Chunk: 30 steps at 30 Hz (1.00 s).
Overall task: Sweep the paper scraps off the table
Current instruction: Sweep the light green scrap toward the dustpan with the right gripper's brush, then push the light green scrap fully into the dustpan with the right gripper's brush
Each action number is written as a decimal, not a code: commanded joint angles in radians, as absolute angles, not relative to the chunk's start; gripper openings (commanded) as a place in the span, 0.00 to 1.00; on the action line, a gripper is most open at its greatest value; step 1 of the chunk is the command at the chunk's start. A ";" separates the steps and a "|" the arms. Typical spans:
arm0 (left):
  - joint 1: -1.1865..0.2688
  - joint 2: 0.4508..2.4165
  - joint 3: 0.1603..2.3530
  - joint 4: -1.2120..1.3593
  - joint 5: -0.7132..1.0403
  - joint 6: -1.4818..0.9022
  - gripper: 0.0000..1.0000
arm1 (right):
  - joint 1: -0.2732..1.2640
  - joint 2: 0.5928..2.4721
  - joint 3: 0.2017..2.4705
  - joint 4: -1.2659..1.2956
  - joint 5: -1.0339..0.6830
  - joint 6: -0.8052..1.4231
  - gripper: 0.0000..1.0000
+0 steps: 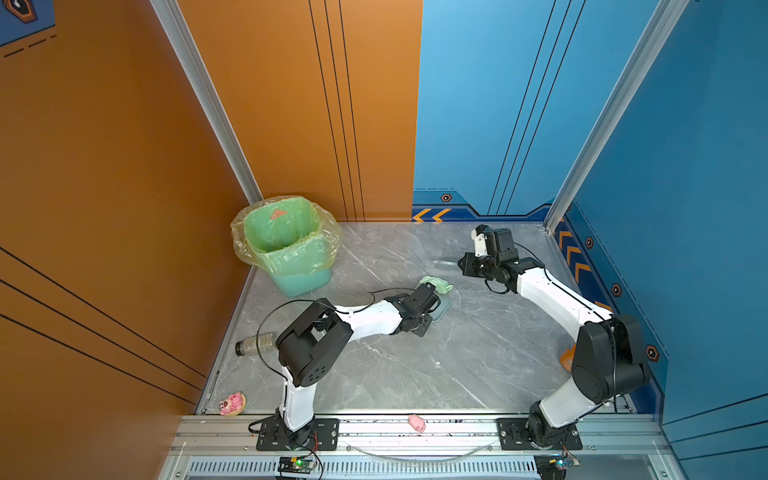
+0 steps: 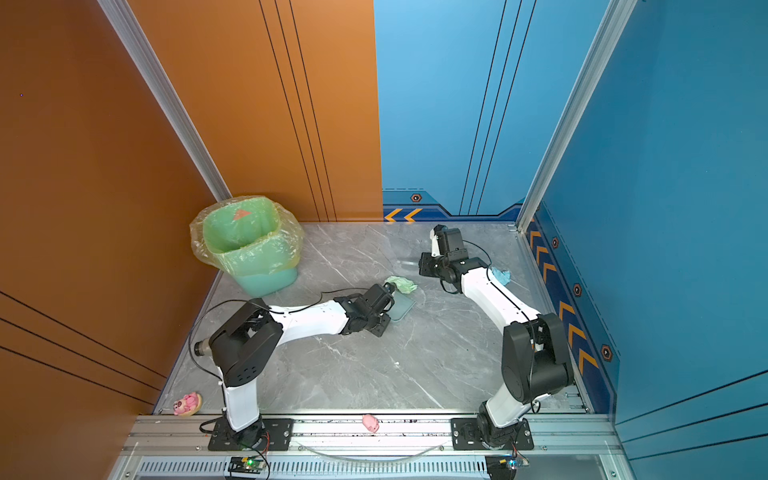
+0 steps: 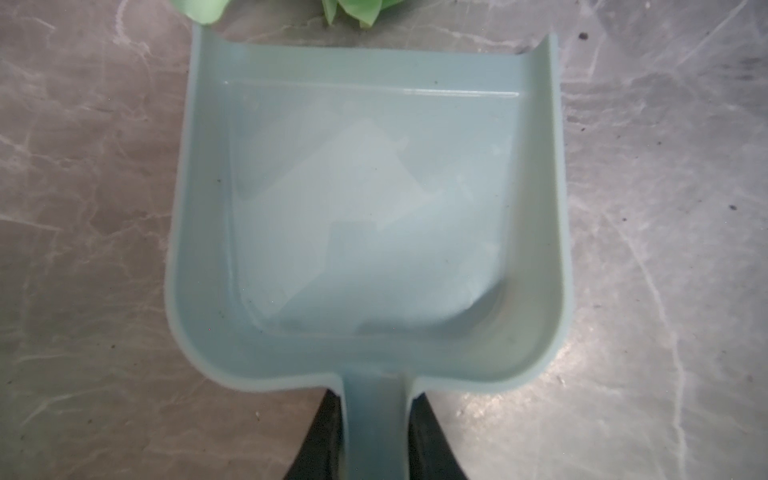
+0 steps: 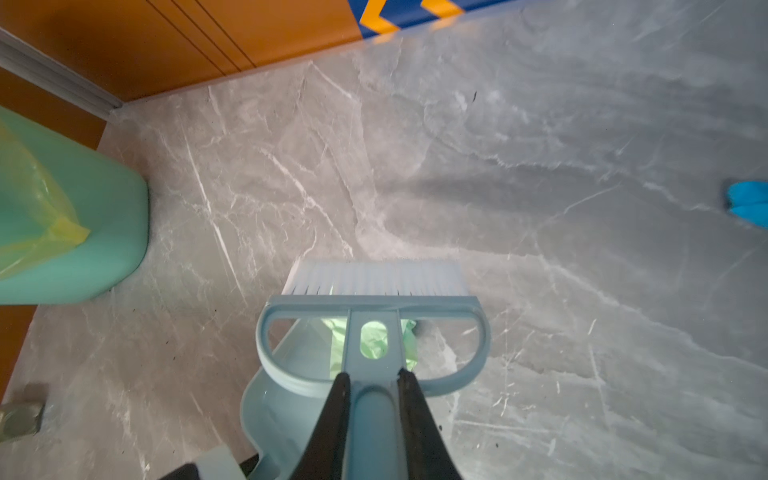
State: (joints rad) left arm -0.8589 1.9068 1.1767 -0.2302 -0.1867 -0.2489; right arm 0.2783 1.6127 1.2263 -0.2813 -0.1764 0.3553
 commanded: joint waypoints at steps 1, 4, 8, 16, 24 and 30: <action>-0.867 1.906 1.173 -0.263 -0.208 -0.261 0.00 | 0.279 1.658 1.268 -0.337 -0.010 0.345 0.00; -0.863 1.906 1.173 -0.262 -0.207 -0.259 0.00 | 0.292 1.691 1.279 -0.363 0.077 0.327 0.00; -0.864 1.904 1.175 -0.264 -0.207 -0.258 0.00 | 0.312 1.738 1.281 -0.383 0.100 0.289 0.00; -0.860 1.905 1.181 -0.268 -0.203 -0.262 0.00 | 0.377 1.769 1.254 -0.391 0.092 0.243 0.00; -0.838 1.899 1.172 -0.269 -0.194 -0.266 0.00 | 0.432 1.710 1.152 -0.385 0.098 0.197 0.00; -0.824 1.889 1.159 -0.252 -0.180 -0.275 0.00 | 0.473 1.640 1.082 -0.385 0.087 0.151 0.00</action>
State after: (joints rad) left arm -0.8375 1.9068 1.1755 -0.2314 -0.1856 -0.2592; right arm 0.4538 1.6733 1.1160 -0.3565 0.0834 0.1936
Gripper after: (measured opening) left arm 0.214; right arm 0.192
